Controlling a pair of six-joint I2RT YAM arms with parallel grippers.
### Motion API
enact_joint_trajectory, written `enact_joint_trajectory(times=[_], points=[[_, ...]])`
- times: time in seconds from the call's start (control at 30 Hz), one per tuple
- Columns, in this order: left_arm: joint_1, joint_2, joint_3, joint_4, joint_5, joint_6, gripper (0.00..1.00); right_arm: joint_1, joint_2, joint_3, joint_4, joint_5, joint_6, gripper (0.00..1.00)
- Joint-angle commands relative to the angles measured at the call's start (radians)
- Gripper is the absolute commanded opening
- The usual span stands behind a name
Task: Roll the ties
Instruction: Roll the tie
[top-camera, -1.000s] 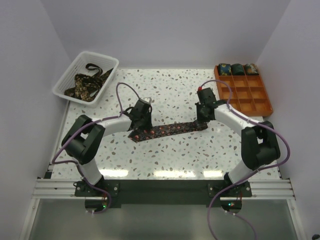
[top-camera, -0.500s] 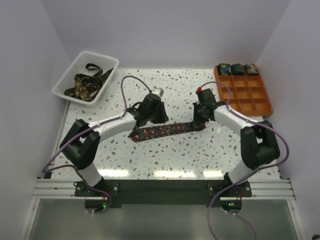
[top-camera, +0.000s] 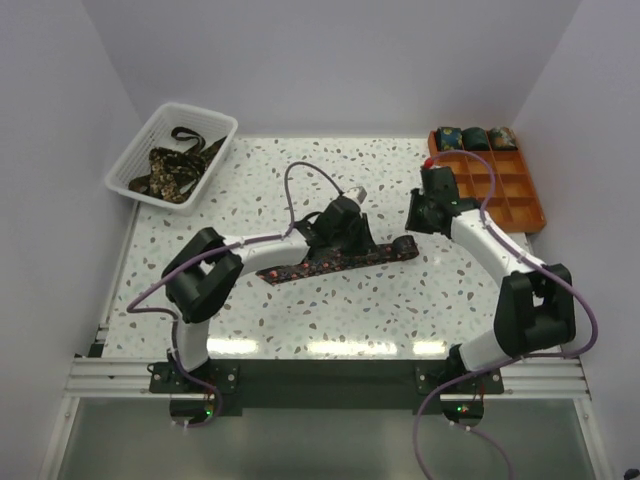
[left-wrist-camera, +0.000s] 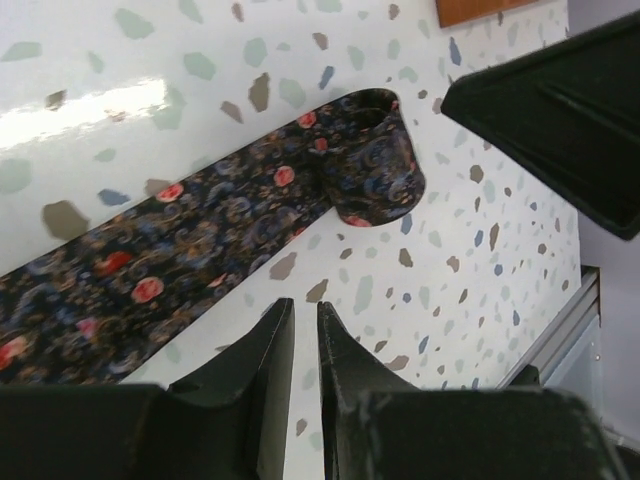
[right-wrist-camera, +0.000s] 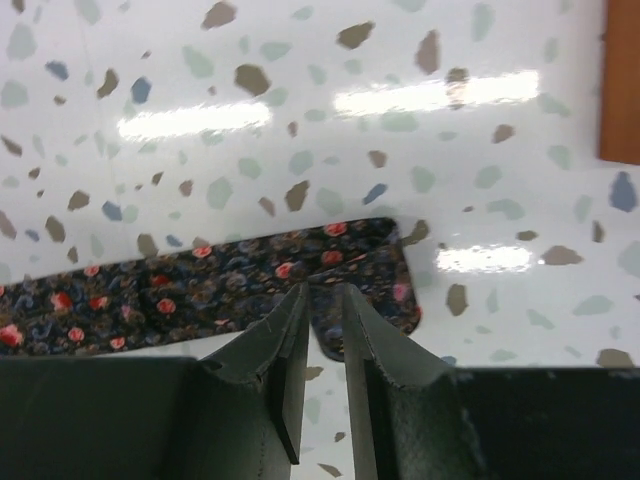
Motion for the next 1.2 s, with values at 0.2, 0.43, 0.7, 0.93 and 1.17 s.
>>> enact_joint_trajectory(times=[0.2, 0.43, 0.7, 0.93, 1.17], points=[[-0.071, 0.113, 0.169, 0.144, 0.007, -0.050, 0.21, -0.215, 0.013, -0.048, 0.003, -0.058, -0.001, 0.24], [-0.094, 0.200, 0.295, 0.130, -0.024, -0.035, 0.21, -0.242, 0.062, -0.088, 0.069, -0.147, 0.024, 0.23], [-0.096, 0.279, 0.360, 0.090, -0.062, -0.012, 0.20, -0.249, 0.100, -0.105, 0.102, -0.192, 0.024, 0.22], [-0.096, 0.286, 0.331, 0.064, -0.078, 0.009, 0.20, -0.247, 0.114, -0.114, 0.107, -0.236, 0.010, 0.21], [-0.094, 0.273, 0.300, 0.049, -0.117, 0.023, 0.19, -0.247, 0.135, -0.116, 0.105, -0.264, 0.001, 0.21]])
